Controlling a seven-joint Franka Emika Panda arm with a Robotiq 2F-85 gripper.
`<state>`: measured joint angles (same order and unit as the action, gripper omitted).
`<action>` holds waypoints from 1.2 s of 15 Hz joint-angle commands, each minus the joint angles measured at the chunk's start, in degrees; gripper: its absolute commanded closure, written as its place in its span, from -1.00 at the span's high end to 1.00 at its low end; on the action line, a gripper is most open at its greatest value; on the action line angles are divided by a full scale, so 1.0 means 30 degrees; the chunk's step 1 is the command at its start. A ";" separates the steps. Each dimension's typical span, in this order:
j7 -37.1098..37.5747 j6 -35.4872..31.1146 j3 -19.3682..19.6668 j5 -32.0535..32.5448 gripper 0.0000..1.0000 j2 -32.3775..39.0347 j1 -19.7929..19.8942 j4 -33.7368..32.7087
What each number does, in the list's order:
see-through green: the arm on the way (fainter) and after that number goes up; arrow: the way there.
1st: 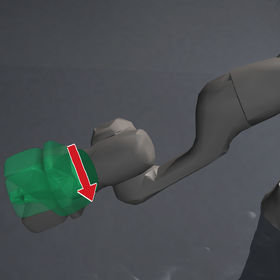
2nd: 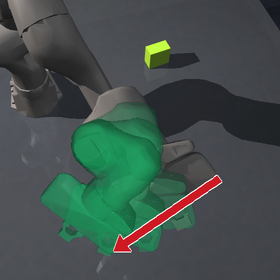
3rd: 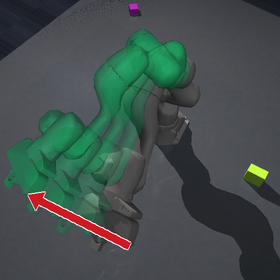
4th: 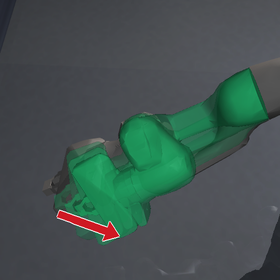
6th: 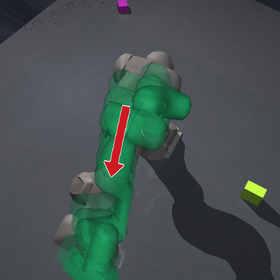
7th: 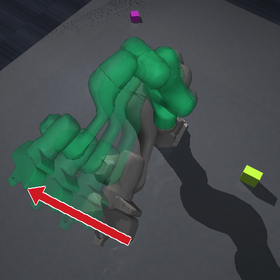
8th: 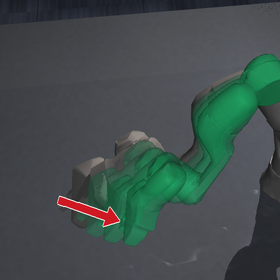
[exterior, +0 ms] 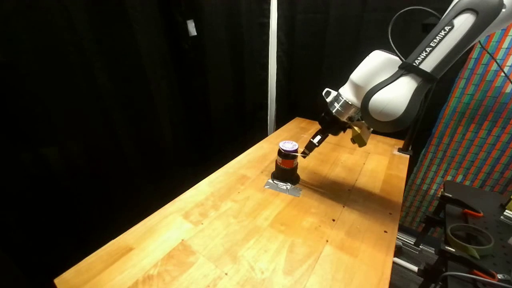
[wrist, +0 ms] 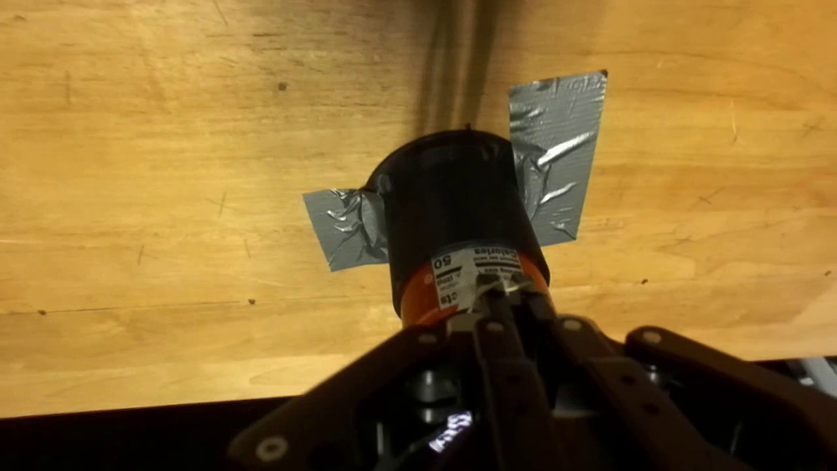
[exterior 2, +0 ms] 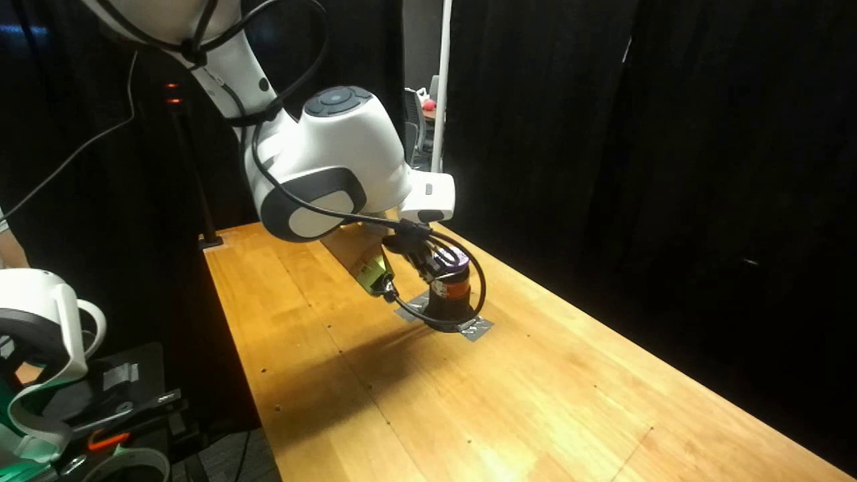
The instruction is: Put the rubber band on the jar.
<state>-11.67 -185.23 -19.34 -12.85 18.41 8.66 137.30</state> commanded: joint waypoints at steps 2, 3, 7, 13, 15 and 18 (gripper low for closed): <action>0.0078 -0.4420 -0.3663 0.0674 -0.79 0.1290 0.3671 0.1060; 0.0111 -0.5150 -0.3963 0.1088 -0.78 0.1640 0.4122 0.1242; -0.0016 -0.7717 -0.4155 0.2440 -0.79 0.2739 0.5110 0.2036; 0.4801 -1.1185 0.0016 0.8603 -0.76 0.2753 0.2884 0.3054; 0.5454 -1.2684 0.0856 0.9495 -0.78 0.2844 0.2347 0.3290; 0.5892 -1.4613 0.1879 1.0297 -0.81 0.2969 0.1582 0.3612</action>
<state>3.74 -222.85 -17.03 15.41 27.42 16.02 146.24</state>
